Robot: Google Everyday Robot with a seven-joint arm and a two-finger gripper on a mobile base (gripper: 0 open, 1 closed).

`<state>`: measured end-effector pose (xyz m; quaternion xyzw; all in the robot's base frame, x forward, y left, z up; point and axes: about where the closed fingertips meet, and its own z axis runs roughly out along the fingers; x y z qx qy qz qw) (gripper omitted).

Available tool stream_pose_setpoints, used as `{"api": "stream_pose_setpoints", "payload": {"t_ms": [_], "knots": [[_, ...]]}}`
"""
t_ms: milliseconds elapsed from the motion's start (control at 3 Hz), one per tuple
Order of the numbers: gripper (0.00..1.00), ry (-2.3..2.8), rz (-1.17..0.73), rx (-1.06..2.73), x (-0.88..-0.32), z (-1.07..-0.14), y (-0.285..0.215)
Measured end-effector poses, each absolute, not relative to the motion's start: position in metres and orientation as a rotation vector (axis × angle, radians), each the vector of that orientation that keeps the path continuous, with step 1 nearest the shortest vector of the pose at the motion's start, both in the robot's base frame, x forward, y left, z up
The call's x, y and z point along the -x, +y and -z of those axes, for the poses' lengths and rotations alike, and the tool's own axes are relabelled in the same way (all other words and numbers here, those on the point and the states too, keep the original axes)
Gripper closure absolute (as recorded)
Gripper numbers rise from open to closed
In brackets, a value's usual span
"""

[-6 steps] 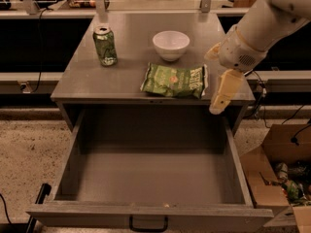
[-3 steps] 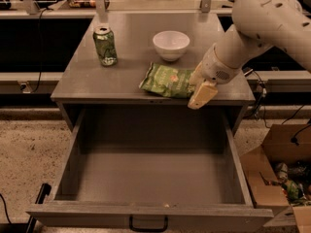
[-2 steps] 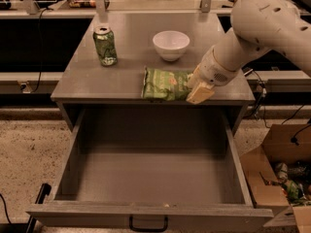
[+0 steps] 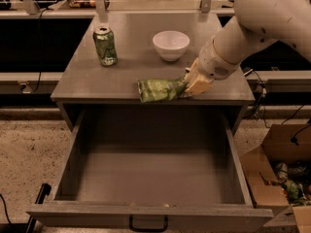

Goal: Place green jalapeno chip bag into top drawer

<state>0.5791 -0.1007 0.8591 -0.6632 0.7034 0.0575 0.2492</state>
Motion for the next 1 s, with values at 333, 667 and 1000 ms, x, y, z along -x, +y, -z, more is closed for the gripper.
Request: {"api": "stream_pose_setpoints", "payload": {"t_ms": [333,667,1000], "knots": [[1.00,1.842,-0.161,1.871,-0.553,-0.898,-0.080],[1.00,1.777,-0.303,1.911,-0.518,-0.900,-0.054],[1.00,1.790,-0.623,1.778,-0.465,-0.868,-0.033]]}}
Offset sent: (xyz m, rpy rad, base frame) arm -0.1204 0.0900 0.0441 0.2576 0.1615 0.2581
